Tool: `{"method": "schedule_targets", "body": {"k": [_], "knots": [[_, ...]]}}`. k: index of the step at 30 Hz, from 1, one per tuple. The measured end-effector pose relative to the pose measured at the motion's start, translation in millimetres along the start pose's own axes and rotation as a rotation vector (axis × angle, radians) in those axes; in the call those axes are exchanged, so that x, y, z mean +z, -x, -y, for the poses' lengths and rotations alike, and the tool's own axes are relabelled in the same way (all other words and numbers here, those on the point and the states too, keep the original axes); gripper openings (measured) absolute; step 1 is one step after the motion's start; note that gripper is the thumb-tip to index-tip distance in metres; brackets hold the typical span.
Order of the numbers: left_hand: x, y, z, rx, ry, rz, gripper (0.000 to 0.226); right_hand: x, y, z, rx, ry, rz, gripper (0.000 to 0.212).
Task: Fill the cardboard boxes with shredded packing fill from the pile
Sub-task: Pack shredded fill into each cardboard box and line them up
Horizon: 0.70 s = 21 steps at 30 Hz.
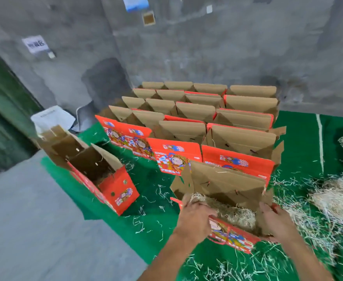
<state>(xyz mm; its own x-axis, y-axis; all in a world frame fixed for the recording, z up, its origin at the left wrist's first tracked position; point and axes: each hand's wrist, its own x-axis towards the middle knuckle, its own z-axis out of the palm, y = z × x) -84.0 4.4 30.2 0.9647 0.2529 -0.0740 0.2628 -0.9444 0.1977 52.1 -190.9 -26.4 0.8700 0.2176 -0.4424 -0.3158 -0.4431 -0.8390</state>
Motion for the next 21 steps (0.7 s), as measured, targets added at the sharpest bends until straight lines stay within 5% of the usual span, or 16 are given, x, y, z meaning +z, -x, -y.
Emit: {"method": "schedule_targets", "body": {"k": [2,6,10,16,21], "knots": [[-10,-4,28,-0.074,0.017,-0.006,0.039,29,-4,11,0.006,-0.073,0.001,0.030],[-26,-20,80,-0.162,0.030,-0.019,0.042,92,-12,34,-0.004,-0.103,-0.026,0.042],[-30,-42,127,-0.135,0.051,-0.062,0.035,152,-34,60,0.083,-0.111,0.017,0.011],[-36,-58,182,0.002,0.020,-0.077,0.016,198,-61,94,0.094,0.005,-0.106,0.036],[-40,-70,187,0.002,0.007,-0.036,0.013,204,-57,104,0.103,0.058,-0.063,0.024]]}}
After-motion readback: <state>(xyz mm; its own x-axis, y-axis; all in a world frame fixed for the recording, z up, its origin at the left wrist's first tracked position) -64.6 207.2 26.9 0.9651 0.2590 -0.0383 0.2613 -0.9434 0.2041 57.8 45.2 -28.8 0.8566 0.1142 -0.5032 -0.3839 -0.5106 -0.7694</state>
